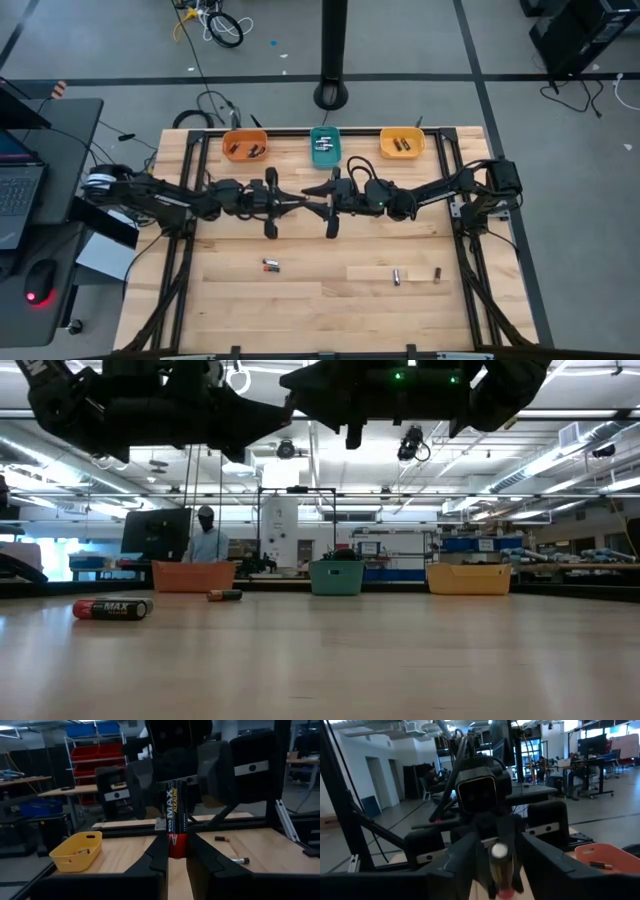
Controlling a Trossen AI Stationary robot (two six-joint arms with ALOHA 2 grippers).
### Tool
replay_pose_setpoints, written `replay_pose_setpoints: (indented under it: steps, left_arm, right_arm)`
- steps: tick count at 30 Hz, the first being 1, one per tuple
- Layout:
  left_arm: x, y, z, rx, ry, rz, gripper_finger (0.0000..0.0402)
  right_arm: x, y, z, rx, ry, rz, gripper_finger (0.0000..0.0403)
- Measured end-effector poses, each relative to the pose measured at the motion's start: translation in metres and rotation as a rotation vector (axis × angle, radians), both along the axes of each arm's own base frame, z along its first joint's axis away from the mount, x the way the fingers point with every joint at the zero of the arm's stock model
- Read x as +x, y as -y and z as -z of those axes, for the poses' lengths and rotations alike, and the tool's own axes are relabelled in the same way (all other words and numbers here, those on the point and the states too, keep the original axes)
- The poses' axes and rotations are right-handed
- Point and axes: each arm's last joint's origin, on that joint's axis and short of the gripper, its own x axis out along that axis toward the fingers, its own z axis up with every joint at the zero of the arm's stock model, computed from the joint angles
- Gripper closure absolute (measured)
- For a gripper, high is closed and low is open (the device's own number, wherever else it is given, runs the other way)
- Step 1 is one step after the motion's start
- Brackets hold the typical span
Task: Sort batteries
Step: Put the red-black battery in the yellow bin
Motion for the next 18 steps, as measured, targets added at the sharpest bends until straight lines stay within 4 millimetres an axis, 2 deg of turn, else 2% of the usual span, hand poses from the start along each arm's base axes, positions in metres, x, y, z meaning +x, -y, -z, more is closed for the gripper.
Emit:
replay_pose_setpoints:
  steps: [10,18]
  left_arm:
    - [0.0029,0.0,-0.0033,0.012,0.027,0.005,0.0357]
    - [0.0031,-0.0001,-0.002,0.003,0.013,0.003,0.0357]
  right_arm:
    - [0.0,-0.0015,0.0006,-0.043,-0.012,0.003,0.0332]
    - [-0.0001,-0.0053,0.0011,-0.072,-0.019,0.018,0.0334]
